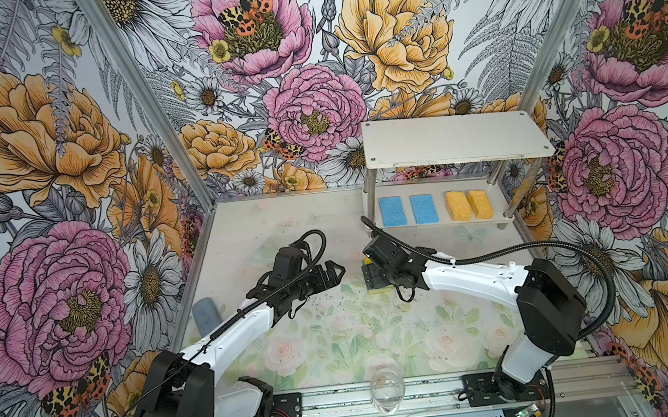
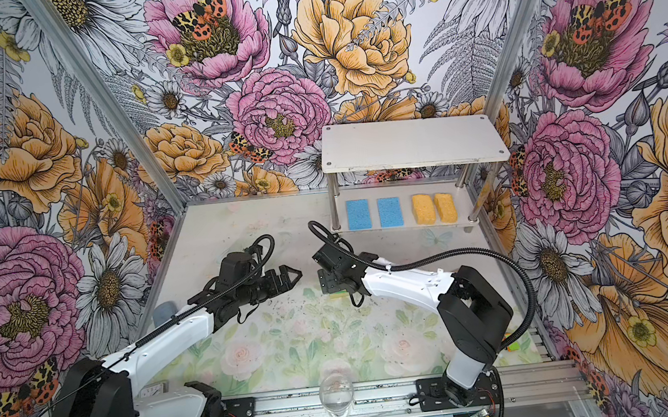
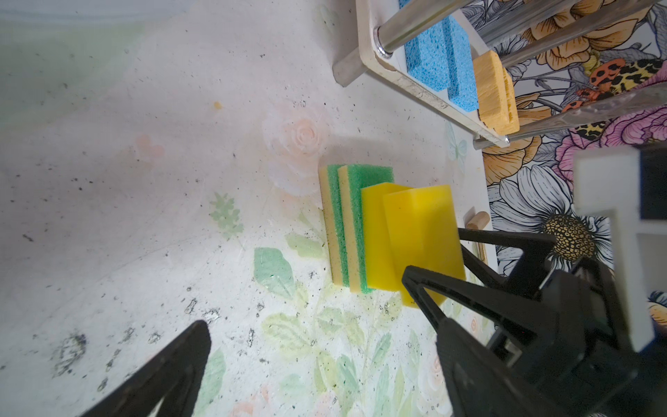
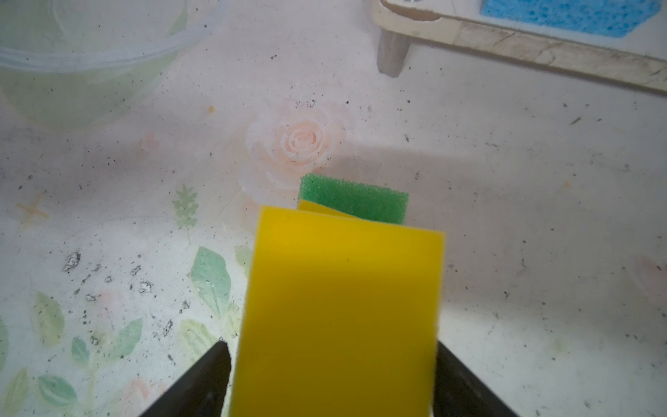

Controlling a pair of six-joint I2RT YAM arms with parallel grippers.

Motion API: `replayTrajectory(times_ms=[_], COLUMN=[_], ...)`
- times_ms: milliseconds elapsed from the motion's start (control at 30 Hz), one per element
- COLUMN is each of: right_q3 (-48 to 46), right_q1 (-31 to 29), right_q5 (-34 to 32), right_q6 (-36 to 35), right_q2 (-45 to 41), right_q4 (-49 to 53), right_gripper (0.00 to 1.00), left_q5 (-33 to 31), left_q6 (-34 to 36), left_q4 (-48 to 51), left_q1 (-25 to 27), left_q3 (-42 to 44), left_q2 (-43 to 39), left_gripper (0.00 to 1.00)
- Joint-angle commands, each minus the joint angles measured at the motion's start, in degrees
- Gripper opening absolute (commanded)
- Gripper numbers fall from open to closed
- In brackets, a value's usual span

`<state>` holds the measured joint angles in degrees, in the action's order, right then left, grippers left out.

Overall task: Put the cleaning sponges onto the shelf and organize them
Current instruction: 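Lower the right gripper and grasp the top yellow-green sponge while the left gripper draws back, then lift the yellow-green sponge off the stack with the right gripper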

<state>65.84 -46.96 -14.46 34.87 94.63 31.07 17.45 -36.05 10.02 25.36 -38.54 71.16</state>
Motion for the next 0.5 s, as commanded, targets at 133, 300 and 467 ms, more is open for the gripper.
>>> replayTrajectory(times_ms=[133, 300, 467], right_q3=[0.08, -0.26, -0.28], right_q1=[-0.58, -0.67, -0.68], right_q5=[-2.31, -2.68, -2.59], right_q6=[-0.46, -0.52, -0.68], right_q2=[0.65, 0.65, 0.74], right_q4=[0.57, 0.66, 0.75], right_gripper=[0.82, 0.78, 0.77], left_q5=[0.76, 0.65, 0.56], left_q6=[-0.5, -0.62, -0.69], left_q4=[-1.5, -1.67, -1.85], left_q1=[-0.41, -0.4, -0.4], left_q3=[0.84, 1.0, 1.18], left_q2=[0.21, 0.21, 0.3], left_gripper=[0.99, 0.99, 0.99])
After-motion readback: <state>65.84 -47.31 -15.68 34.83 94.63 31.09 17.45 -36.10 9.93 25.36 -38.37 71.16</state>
